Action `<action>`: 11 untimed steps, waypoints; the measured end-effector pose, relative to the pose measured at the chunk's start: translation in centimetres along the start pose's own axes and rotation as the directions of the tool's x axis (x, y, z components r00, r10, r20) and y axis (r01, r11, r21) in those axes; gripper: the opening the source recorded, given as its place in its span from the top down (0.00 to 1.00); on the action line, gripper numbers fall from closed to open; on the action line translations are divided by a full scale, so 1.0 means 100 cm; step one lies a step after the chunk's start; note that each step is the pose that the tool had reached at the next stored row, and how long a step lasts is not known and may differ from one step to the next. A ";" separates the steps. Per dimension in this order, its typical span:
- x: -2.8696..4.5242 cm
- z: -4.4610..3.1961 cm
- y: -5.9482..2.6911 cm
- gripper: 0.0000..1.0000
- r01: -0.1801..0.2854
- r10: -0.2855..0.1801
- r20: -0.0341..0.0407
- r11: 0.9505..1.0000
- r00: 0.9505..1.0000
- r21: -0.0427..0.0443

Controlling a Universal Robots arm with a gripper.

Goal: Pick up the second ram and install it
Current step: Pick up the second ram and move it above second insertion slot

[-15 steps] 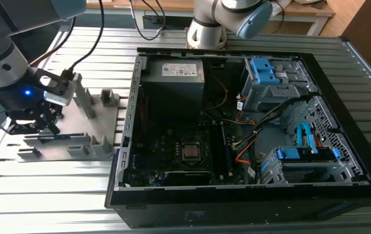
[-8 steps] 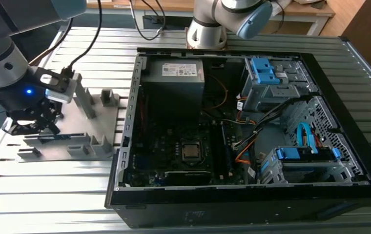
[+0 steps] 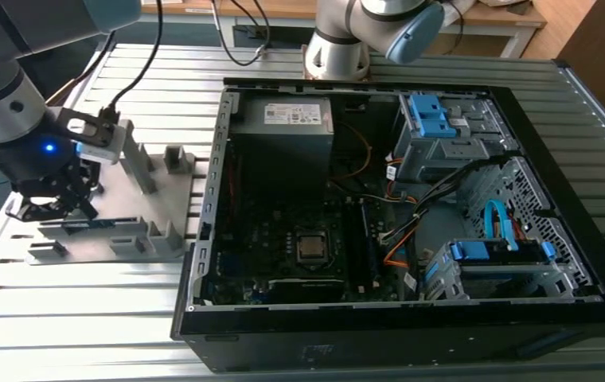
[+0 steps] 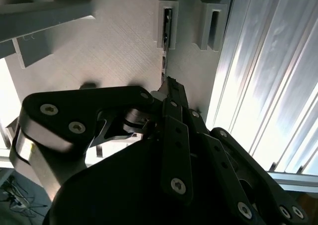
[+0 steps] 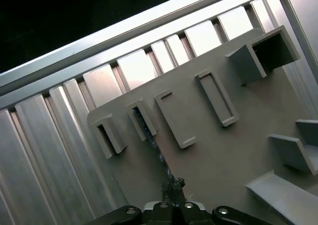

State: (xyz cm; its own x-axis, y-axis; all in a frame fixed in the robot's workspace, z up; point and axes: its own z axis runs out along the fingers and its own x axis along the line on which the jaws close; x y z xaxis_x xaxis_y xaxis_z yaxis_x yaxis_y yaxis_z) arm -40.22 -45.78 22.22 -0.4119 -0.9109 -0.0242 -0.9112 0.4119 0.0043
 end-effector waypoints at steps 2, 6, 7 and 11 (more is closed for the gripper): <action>0.0000 0.0000 0.0000 0.90 0.016 -0.016 0.000 1.000 1.000 0.000; 0.0000 0.0000 0.0000 0.90 0.048 -0.048 0.000 0.999 0.999 -0.001; 0.0000 0.0000 0.0000 0.90 0.056 -0.056 0.000 0.998 0.998 -0.001; 0.0000 0.0001 0.0000 0.90 0.091 -0.091 0.000 0.996 0.996 -0.002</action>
State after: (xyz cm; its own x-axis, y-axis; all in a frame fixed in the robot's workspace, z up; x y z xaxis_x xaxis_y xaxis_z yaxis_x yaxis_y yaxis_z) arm -40.22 -45.78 22.21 -0.3271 -0.9447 -0.0242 -0.9450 0.3270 0.0043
